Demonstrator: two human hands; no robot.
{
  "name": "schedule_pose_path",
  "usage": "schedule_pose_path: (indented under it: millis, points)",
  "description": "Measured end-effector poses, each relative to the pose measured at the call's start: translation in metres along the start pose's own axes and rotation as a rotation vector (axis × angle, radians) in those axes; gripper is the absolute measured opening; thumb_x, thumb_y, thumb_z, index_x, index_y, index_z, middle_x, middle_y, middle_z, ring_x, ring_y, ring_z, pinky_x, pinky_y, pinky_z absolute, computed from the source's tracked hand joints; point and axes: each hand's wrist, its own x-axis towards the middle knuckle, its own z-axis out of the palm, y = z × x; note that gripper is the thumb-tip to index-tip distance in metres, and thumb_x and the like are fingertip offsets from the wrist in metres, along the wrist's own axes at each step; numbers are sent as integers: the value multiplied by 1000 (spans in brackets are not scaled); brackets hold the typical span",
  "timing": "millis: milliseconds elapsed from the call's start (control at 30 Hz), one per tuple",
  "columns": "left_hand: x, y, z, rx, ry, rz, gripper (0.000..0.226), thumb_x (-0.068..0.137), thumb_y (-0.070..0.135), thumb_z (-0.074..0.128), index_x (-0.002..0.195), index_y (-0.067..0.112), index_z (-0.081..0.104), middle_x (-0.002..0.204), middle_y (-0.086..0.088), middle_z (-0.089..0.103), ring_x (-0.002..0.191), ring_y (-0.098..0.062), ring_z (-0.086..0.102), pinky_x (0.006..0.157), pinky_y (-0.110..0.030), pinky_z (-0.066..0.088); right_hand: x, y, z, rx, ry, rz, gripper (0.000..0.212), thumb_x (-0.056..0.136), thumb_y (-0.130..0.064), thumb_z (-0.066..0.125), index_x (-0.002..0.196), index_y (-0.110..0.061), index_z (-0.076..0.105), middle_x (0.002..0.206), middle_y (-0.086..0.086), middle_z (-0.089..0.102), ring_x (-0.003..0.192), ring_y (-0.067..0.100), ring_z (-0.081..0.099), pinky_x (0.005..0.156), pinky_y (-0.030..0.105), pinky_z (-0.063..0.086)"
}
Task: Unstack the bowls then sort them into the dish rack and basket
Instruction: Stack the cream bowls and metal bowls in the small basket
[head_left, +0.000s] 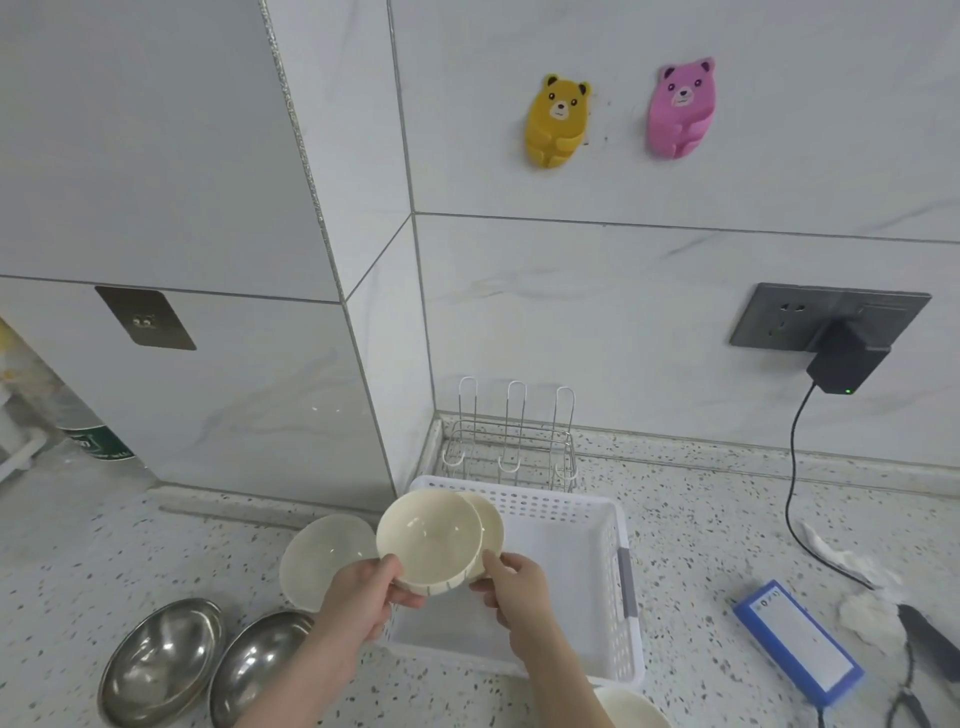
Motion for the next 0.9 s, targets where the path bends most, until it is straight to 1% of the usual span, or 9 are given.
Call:
schedule_pose_path:
  millis: [100, 200, 267, 333, 433, 600, 700, 767, 900]
  points:
    - [2, 3, 6, 17, -8, 13, 20, 92, 11, 47, 97, 1, 64, 76, -20, 75, 34, -8, 23, 37, -18, 19, -8, -4, -9, -140, 55, -18, 36, 101, -37, 41, 101, -8, 62, 79, 8, 73, 50, 11, 53, 45, 21, 37]
    - [5, 6, 11, 68, -11, 33, 21, 92, 13, 47, 96, 3, 65, 74, -17, 76, 34, -7, 25, 38, -20, 22, -14, -12, -20, -268, 225, -189, 37, 100, -45, 36, 96, -19, 62, 69, 0, 72, 67, 10, 62, 59, 26, 46]
    - [8, 9, 16, 108, -11, 44, 20, 91, 13, 48, 94, 3, 65, 72, -14, 76, 36, -8, 26, 39, -20, 22, -20, -19, -23, -191, 157, -270, 30, 98, -49, 39, 88, -32, 62, 67, 1, 71, 72, 9, 65, 61, 25, 46]
    - [12, 11, 19, 138, -16, 62, 21, 91, 14, 49, 90, 1, 65, 70, -13, 76, 37, -9, 27, 41, -21, 22, -22, -26, -21, -176, 67, -301, 18, 95, -49, 46, 91, -39, 61, 67, 0, 72, 72, 7, 66, 59, 22, 44]
    - [17, 12, 22, 174, -43, 77, 20, 91, 15, 50, 87, 3, 65, 69, -12, 76, 37, -9, 28, 41, -21, 23, -19, -29, -18, -246, 43, -327, 22, 91, -30, 54, 111, -28, 63, 66, 0, 71, 68, 8, 66, 58, 19, 47]
    - [27, 9, 24, 205, -77, 85, 20, 90, 15, 51, 98, 3, 65, 69, -11, 76, 39, -10, 34, 41, -20, 25, -13, -28, -13, -364, 99, -354, 31, 86, -14, 51, 114, -17, 63, 61, 5, 69, 49, 9, 54, 48, 18, 42]
    - [33, 7, 25, 249, -48, 146, 20, 93, 21, 51, 112, 23, 52, 73, -7, 77, 42, -12, 48, 39, -20, 30, -10, -28, -9, -383, 134, -359, 29, 87, -14, 51, 113, -15, 62, 70, 15, 71, 57, 19, 57, 57, 30, 48]
    - [38, 5, 24, 311, -20, 222, 23, 95, 24, 51, 118, 26, 49, 86, -5, 76, 47, -8, 62, 40, -21, 38, -9, -29, -5, -397, 151, -358, 27, 88, -15, 51, 113, -14, 61, 74, 14, 72, 66, 24, 64, 61, 31, 50]
    - [47, -1, 20, 456, 21, 316, 28, 95, 29, 54, 123, 22, 56, 103, 2, 71, 64, -3, 71, 67, -31, 55, -6, -27, 3, -436, 180, -371, 30, 90, -15, 49, 118, -11, 59, 73, 8, 65, 64, 23, 55, 58, 28, 43]
